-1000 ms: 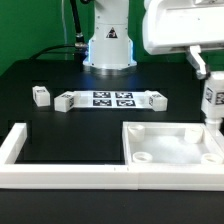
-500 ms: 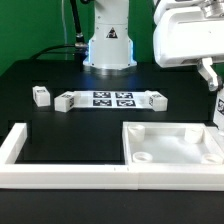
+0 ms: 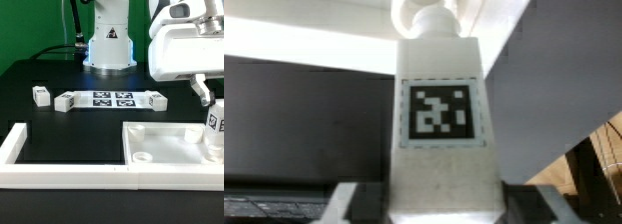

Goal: Assemble square table

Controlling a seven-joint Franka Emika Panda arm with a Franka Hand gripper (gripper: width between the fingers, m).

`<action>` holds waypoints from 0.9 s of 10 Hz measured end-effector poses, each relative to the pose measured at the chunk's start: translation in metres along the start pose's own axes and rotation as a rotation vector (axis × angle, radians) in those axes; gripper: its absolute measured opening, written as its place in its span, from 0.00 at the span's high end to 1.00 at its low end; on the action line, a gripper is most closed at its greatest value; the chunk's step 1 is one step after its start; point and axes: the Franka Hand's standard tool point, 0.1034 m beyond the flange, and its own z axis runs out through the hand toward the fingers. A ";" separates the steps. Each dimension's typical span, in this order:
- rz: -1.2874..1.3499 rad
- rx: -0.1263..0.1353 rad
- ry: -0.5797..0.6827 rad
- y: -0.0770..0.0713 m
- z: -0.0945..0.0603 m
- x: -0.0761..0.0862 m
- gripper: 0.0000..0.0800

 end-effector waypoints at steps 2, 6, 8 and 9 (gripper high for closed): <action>0.002 0.000 -0.001 -0.001 0.004 0.000 0.64; -0.001 -0.003 -0.017 0.003 0.012 -0.010 0.64; 0.000 -0.004 0.010 0.002 0.014 -0.010 0.64; 0.001 -0.007 0.032 0.001 0.015 -0.009 0.64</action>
Offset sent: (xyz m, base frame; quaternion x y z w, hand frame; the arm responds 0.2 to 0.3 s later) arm 0.0109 -0.0034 -0.0046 0.0089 0.0078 -0.0002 0.9999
